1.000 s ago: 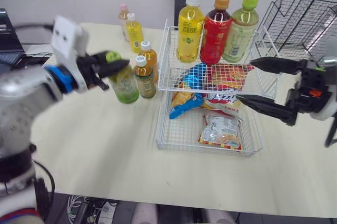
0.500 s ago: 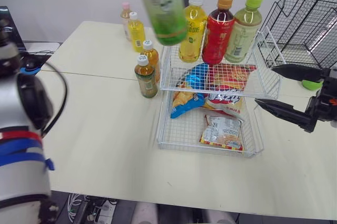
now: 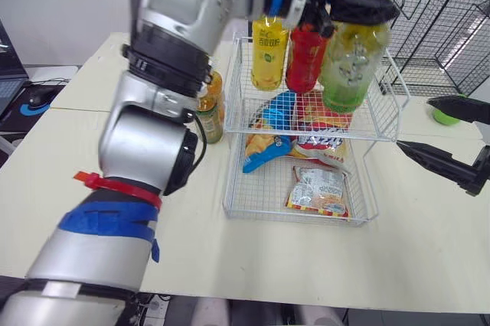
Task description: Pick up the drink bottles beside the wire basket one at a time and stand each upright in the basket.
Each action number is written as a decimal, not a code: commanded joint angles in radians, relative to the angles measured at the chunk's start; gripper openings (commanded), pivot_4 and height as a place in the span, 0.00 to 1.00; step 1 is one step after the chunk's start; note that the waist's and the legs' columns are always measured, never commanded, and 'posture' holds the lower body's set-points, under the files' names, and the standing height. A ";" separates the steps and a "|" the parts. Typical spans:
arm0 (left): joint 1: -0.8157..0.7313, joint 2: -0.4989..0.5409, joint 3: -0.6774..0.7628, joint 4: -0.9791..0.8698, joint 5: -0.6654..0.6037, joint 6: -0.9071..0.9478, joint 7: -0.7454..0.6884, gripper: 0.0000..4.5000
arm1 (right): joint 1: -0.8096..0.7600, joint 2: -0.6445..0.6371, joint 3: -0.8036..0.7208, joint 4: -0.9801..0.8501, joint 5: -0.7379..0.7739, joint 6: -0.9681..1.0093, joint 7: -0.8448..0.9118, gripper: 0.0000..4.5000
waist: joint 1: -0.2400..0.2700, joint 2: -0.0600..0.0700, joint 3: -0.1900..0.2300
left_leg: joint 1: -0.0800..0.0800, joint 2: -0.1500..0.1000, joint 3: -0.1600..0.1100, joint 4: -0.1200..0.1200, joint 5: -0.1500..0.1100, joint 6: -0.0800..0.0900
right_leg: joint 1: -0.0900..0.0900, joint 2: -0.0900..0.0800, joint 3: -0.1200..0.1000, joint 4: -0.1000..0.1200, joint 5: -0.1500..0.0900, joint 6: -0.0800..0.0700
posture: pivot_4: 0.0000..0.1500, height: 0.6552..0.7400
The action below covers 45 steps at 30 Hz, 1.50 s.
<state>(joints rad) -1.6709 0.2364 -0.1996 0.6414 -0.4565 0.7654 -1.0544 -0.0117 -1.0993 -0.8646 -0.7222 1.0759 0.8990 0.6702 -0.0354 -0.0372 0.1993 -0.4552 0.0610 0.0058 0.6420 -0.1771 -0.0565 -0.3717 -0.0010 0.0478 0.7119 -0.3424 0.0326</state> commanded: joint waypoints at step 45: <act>0.599 0.660 0.415 -0.507 -0.013 0.072 -0.046 0.99 | -0.325 -0.072 0.312 0.049 0.090 -0.096 -0.007 1.00 | 0.003 0.002 0.000 | 0.003 0.002 -0.001 0.002 0.000 0.000 | 0.002 0.000 -0.002 0.003 0.001 -0.001 | 1.00 1.00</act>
<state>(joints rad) -1.0905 0.8630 0.1653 0.1785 -0.4663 0.8638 -1.1165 -0.3087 -1.1651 -0.5618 -0.6725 1.1532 0.8256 0.6703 -0.0326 -0.0353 0.1988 -0.4520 0.0633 0.0052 0.6438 -0.1768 -0.0568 -0.3694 -0.0015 0.0466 0.7149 -0.3418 0.0316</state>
